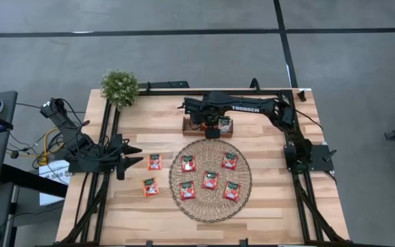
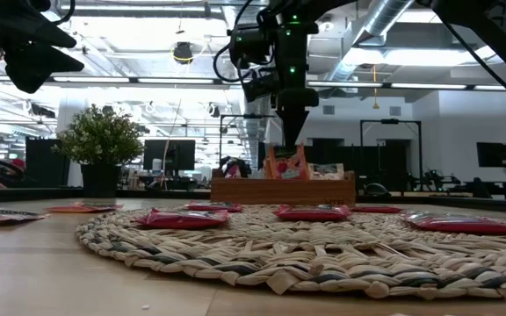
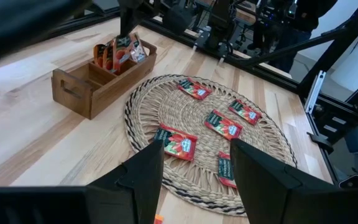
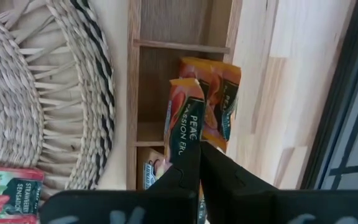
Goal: Pick & Place Tea
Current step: Put the pink tea bag into the middle section of the wooden organizer
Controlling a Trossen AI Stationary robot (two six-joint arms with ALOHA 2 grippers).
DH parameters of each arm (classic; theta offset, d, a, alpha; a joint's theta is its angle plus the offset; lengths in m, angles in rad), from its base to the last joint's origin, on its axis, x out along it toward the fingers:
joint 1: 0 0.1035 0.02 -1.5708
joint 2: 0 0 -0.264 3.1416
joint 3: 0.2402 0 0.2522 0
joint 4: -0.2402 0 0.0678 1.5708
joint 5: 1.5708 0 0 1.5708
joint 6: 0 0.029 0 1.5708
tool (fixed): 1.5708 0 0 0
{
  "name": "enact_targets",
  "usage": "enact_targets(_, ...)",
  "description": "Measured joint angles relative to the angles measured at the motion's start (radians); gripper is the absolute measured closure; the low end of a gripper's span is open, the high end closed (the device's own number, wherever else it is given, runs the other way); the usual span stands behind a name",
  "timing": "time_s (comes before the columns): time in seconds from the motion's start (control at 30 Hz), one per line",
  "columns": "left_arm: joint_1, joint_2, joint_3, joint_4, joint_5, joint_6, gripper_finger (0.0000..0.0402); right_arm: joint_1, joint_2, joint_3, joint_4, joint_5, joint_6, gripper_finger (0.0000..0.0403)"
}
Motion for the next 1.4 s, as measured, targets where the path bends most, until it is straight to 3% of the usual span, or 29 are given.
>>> enact_targets(0.9, 0.0, 0.0, 0.0, 0.0, -0.013, 0.002, 0.0225, -0.017, 0.0, 0.042, 0.055, -0.053, 0.001, 0.0403)
enact_targets(1.4, 0.0, 0.0, 0.0, 0.0, -0.013, 0.002, 0.0225, -0.039, 0.001, -0.032, 0.065, -0.055, 0.008, 0.0403)
